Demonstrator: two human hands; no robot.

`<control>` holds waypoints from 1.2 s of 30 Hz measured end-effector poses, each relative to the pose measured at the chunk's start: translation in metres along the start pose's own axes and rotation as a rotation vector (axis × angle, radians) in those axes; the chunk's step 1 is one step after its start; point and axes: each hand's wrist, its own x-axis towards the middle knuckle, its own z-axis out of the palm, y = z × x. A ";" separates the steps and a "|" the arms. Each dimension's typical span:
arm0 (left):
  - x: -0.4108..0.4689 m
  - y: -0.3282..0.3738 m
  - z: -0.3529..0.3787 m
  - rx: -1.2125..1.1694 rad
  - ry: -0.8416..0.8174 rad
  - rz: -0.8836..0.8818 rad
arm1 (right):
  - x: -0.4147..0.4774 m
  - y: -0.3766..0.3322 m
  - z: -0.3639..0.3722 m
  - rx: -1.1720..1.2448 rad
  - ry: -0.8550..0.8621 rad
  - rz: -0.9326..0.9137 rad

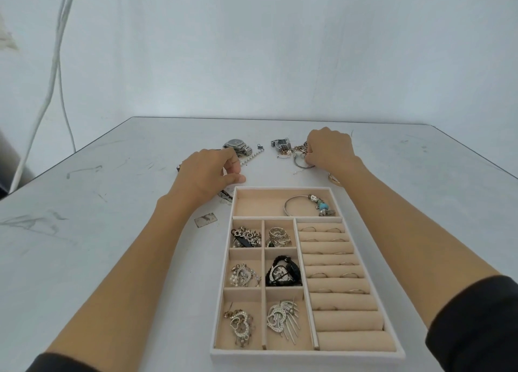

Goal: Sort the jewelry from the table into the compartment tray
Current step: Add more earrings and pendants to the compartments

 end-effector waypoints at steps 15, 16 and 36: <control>-0.004 0.003 -0.006 -0.241 0.099 -0.053 | -0.007 0.019 -0.041 1.510 0.043 0.190; -0.005 0.004 -0.007 -0.253 0.100 -0.057 | -0.011 0.020 -0.045 1.601 0.036 0.160; -0.043 0.057 -0.032 -0.600 0.242 -0.034 | -0.083 0.010 -0.076 2.069 -0.132 -0.072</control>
